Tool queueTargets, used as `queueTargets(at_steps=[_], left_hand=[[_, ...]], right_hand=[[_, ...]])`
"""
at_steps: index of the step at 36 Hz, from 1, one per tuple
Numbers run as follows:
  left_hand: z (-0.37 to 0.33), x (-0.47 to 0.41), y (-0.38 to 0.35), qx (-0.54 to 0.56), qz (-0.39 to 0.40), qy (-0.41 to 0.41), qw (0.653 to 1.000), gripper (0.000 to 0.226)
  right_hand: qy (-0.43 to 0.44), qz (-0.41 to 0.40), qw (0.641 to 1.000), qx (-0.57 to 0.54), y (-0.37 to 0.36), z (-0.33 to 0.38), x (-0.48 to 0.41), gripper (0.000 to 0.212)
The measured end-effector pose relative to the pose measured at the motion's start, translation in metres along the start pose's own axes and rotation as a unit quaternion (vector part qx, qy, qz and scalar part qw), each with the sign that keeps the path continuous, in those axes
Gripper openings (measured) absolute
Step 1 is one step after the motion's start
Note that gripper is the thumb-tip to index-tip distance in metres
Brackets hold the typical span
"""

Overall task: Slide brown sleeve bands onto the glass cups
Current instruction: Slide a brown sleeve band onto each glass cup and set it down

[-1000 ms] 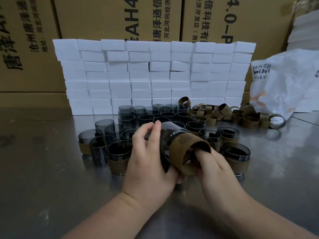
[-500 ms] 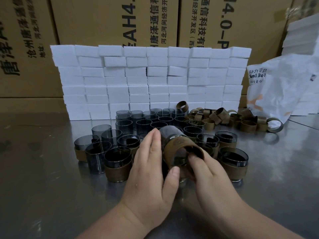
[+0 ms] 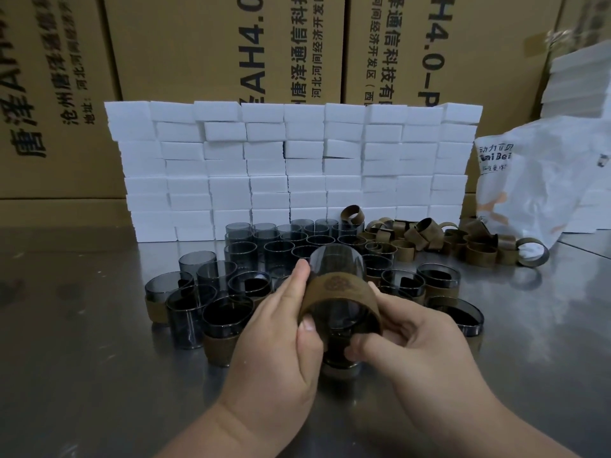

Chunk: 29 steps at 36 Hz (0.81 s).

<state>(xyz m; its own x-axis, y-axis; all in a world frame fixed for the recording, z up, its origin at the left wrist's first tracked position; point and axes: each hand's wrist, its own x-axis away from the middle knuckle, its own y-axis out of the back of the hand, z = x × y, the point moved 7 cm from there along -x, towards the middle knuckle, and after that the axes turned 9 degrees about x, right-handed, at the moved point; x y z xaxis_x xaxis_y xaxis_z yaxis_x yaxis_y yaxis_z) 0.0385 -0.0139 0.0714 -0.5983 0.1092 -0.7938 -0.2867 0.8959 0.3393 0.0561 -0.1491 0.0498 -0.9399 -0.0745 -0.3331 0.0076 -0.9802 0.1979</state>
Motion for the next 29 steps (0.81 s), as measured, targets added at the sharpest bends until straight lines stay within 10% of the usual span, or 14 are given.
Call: queueTargets(at_steps=[29], left_hand=[[0.004, -0.002, 0.002, -0.022, -0.010, 0.010, 1.000, 0.047]], right_hand=[[-0.034, -0.047, 0.998, 0.016, 0.012, -0.005, -0.007, 0.058]])
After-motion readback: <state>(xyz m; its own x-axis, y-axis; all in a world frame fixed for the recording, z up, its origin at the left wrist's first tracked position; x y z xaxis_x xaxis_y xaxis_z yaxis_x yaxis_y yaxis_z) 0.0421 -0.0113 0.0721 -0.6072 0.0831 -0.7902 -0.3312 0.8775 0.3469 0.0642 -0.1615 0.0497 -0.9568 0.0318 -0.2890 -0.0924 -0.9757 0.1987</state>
